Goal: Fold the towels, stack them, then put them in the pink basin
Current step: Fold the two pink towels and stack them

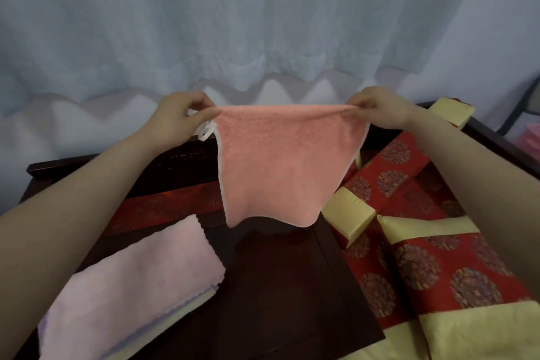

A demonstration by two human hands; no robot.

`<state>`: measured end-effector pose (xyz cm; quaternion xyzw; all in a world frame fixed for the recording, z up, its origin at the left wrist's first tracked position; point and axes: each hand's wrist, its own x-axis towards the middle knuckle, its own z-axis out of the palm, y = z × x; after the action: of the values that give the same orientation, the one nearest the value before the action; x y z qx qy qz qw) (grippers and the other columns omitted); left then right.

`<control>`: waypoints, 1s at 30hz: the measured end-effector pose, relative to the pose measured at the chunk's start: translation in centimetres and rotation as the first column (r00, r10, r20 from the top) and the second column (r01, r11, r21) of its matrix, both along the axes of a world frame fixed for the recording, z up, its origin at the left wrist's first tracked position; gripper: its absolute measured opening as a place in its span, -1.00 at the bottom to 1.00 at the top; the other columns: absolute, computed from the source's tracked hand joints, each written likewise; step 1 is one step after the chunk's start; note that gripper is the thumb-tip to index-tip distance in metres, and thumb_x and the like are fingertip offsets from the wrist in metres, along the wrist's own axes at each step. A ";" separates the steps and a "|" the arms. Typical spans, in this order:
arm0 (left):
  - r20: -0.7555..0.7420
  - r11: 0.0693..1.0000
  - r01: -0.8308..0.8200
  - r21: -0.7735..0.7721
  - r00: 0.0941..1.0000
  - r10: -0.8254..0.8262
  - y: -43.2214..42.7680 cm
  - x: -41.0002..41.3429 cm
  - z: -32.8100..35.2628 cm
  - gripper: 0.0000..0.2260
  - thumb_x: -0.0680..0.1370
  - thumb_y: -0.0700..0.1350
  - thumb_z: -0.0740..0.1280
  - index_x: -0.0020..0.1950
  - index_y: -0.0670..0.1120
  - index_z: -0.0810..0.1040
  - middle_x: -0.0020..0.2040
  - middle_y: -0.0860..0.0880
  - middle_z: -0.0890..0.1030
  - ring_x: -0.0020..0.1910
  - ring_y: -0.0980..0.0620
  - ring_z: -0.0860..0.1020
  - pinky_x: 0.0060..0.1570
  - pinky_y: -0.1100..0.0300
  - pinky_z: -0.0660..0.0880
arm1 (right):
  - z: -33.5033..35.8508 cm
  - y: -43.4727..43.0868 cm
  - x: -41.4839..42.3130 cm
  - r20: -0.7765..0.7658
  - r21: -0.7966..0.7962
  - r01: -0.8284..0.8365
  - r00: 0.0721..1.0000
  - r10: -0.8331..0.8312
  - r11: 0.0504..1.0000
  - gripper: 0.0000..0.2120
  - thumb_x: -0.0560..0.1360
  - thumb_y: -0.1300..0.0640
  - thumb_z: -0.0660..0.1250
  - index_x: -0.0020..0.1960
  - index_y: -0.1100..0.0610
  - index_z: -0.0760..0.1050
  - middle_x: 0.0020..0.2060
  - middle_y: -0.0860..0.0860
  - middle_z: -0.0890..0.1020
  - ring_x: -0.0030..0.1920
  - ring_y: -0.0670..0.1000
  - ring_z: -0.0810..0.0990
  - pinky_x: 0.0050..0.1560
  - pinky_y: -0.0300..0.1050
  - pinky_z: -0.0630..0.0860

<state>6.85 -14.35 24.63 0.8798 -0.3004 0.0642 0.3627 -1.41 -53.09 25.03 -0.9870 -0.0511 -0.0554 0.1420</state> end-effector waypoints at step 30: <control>-0.463 0.853 0.254 0.457 0.886 -0.016 -4.6 -6.6 -31.2 -0.83 0.49 -0.17 0.27 0.05 -0.04 0.53 0.06 0.00 0.56 0.10 -0.04 0.51 0.10 0.18 0.41 | -30.8 3.7 -8.8 -0.442 0.179 0.347 0.864 -0.240 0.921 -0.84 0.45 0.04 0.31 -0.03 0.01 0.63 -0.07 0.00 0.67 -0.06 0.04 0.62 -0.01 -0.04 0.56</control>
<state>0.28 -18.92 -6.53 0.9107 -0.2788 -0.2446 0.1819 -10.20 -49.39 -5.80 -0.9460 0.1395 0.1267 0.2636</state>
